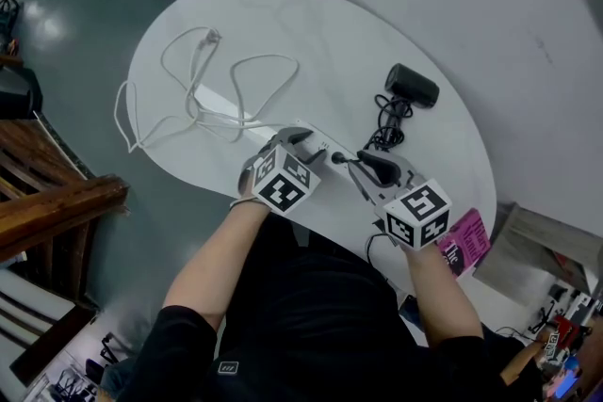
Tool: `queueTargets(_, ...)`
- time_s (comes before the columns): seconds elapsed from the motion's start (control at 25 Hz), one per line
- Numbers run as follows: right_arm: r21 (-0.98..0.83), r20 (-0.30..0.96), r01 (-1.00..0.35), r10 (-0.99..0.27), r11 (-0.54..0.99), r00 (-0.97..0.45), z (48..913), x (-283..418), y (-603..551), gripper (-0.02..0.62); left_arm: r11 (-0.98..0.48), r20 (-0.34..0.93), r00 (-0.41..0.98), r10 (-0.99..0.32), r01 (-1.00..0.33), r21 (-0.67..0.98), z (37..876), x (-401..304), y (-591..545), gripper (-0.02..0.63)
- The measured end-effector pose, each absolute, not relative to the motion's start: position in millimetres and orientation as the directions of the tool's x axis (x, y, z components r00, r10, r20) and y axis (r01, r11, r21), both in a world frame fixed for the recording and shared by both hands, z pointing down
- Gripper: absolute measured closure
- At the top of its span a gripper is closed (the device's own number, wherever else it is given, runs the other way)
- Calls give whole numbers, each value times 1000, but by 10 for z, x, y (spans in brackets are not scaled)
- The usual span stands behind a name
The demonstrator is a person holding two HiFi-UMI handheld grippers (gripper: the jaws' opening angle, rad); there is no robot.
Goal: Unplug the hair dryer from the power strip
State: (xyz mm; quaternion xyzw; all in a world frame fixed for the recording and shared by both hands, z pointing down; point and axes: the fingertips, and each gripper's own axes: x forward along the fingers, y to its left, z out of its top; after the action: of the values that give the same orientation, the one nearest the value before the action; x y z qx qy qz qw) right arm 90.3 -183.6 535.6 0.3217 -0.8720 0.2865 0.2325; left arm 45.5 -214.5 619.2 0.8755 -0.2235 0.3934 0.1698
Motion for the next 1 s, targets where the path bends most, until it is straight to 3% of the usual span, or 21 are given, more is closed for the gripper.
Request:
queueTargets(0.72,-283,677,-688,-368,668,-637,5627,896,-1840,468,-856,776,577,-255,-508,96,6204,452,-2169,411)
queueTargets(1.0,-227,743,-623,-280,749,-607,5776,828,-1812,456,-861,772,583,-253,-500,95,6207,453,-2176,411)
